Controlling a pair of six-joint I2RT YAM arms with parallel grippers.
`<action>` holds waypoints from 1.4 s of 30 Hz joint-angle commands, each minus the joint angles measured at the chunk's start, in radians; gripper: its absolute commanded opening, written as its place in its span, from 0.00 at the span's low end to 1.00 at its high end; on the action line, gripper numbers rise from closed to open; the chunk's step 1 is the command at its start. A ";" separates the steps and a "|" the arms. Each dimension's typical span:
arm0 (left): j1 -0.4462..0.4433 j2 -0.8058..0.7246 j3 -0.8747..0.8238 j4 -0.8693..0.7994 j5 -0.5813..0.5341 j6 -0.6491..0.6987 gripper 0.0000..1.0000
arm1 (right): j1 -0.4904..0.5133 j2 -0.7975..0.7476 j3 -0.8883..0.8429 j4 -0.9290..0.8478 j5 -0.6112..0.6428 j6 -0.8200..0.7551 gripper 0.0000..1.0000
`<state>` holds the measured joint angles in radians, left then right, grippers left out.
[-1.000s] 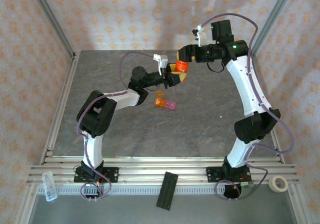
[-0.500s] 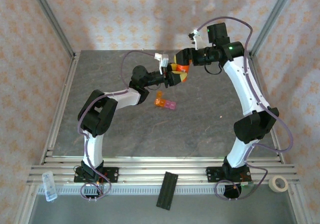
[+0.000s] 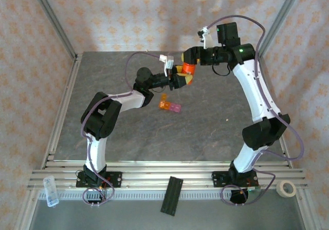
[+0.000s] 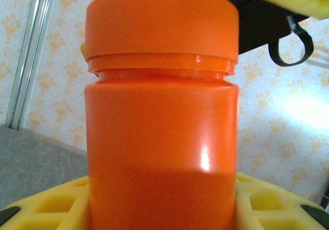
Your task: Sort the pills into containers
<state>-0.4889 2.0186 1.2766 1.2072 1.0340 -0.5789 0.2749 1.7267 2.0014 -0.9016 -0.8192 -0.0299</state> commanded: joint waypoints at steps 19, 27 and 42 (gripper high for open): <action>-0.067 -0.160 -0.163 -0.025 -0.409 0.395 0.00 | 0.104 -0.158 -0.420 0.325 0.357 0.246 0.22; -0.184 -0.181 -0.220 0.009 -0.684 0.565 0.00 | 0.217 -0.254 -0.808 0.763 0.587 0.530 0.21; -0.167 -0.122 -0.196 0.027 -0.699 0.465 0.00 | 0.137 -0.250 -0.571 0.624 0.462 0.526 0.52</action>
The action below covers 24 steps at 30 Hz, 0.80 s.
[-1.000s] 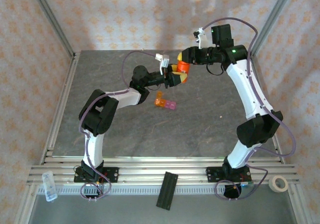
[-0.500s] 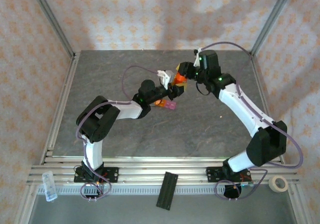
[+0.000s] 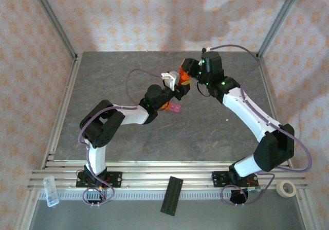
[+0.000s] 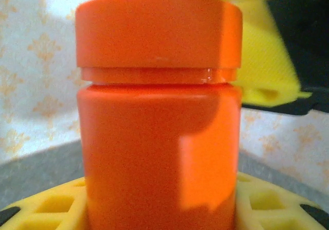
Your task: Sort the pills into containers
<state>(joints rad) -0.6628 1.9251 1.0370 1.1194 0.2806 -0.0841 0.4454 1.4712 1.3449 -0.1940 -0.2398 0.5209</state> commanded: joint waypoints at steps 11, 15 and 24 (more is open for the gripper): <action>0.134 0.032 0.143 0.133 0.446 -0.265 0.00 | -0.167 -0.020 0.361 -0.361 -0.370 -0.312 0.81; 0.149 0.058 0.208 0.131 0.597 -0.359 0.00 | -0.174 0.076 0.493 -0.549 -0.485 -0.482 0.81; 0.153 0.087 0.263 0.132 0.704 -0.445 0.00 | -0.172 0.186 0.607 -0.655 -0.569 -0.556 0.79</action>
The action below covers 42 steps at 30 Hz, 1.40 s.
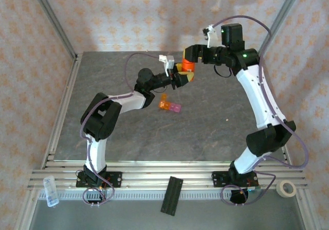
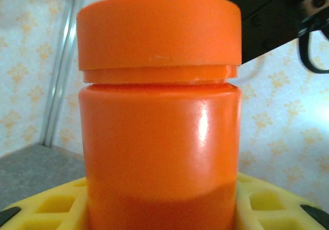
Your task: Sort the pills into containers
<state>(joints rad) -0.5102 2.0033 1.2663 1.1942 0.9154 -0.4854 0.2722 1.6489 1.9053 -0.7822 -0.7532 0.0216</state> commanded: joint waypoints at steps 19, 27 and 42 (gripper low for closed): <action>-0.018 -0.063 -0.046 -0.024 -0.139 0.144 0.00 | 0.096 -0.059 -0.270 0.204 0.191 0.170 0.21; -0.137 -0.181 -0.187 -0.094 -0.566 0.497 0.00 | 0.226 -0.138 -0.606 0.574 0.506 0.406 0.21; -0.077 -0.123 -0.173 -0.029 -0.431 0.334 0.00 | 0.078 -0.214 -0.471 0.521 0.366 0.433 0.61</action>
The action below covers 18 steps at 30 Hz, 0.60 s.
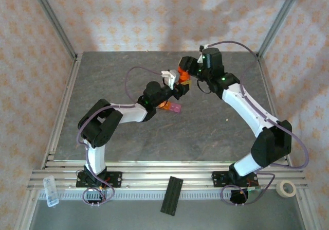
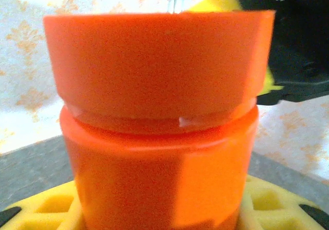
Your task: Sort the pills into containers
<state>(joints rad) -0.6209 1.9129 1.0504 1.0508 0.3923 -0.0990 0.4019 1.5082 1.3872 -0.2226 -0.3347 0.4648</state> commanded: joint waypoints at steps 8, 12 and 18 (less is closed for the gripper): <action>0.112 0.044 0.161 0.145 0.449 -0.280 0.00 | -0.157 -0.073 0.200 -0.263 -0.326 -0.309 0.82; 0.128 0.082 0.237 0.147 0.583 -0.393 0.00 | -0.158 0.040 0.377 -0.516 -0.464 -0.500 0.84; 0.131 0.108 0.287 0.135 0.675 -0.483 0.00 | -0.153 0.115 0.479 -0.657 -0.559 -0.611 0.84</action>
<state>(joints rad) -0.4908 2.0068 1.2942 1.1347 0.9634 -0.5003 0.2443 1.6016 1.8389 -0.7380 -0.8043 -0.0380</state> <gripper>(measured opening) 0.484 0.840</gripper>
